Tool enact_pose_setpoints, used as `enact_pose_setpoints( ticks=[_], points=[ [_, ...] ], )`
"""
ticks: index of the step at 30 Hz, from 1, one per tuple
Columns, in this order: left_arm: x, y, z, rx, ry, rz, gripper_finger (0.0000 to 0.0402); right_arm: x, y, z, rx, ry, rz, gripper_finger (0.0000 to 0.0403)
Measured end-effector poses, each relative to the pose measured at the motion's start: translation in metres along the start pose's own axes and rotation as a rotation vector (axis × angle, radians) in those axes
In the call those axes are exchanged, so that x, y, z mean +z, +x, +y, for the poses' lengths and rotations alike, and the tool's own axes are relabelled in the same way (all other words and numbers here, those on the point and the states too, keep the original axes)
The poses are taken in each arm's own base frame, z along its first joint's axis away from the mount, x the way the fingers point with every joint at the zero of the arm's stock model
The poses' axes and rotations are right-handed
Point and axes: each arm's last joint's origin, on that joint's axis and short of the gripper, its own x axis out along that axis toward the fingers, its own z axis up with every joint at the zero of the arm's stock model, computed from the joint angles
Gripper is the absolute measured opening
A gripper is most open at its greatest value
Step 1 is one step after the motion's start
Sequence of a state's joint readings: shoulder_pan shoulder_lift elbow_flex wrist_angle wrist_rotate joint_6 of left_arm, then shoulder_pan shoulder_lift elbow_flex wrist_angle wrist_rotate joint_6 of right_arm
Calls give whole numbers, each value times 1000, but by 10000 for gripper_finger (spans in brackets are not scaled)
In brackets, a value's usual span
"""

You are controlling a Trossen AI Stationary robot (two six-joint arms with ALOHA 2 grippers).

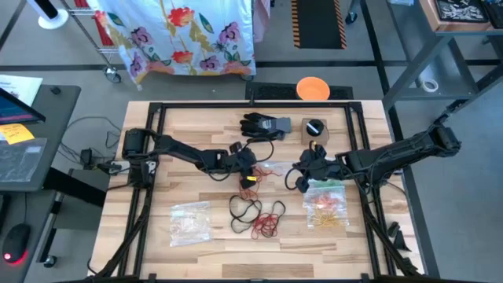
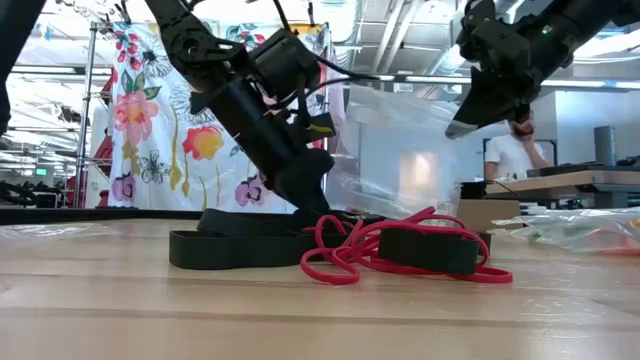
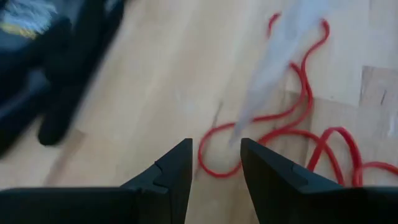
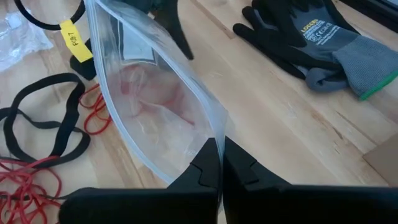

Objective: Sort rubber bands
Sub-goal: Put the red rubber band into the transparent zip bag

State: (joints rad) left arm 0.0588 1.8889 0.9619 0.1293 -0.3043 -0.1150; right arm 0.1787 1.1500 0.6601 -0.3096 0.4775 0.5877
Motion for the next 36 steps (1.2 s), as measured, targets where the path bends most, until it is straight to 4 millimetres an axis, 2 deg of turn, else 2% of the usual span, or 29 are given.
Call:
enact_pose_setpoints(
  ticks=[9,12,15,18,22,27,32,36],
  points=[
    [-13,18,0,-18,-78,65,127,1,0,0,1,3,-7,0],
    [-17,18,0,-19,-103,115,92,1,0,-1,-4,-1,-7,0],
    [-16,13,1,-25,-114,134,22,2,1,-2,-11,-3,-8,0],
    [-12,3,-2,-41,-104,128,8,3,2,-4,-19,-4,-7,0],
    [-2,-25,-12,-105,-66,118,3,2,2,-5,-24,-6,-2,0],
    [24,-85,-26,-176,-46,-14,1,2,2,-4,-22,-5,-5,0],
    [55,-146,-37,-265,-61,-329,1,3,5,-3,-15,22,-9,0],
    [76,-172,-38,-307,-102,-574,0,2,12,3,30,31,6,0]
  ],
)
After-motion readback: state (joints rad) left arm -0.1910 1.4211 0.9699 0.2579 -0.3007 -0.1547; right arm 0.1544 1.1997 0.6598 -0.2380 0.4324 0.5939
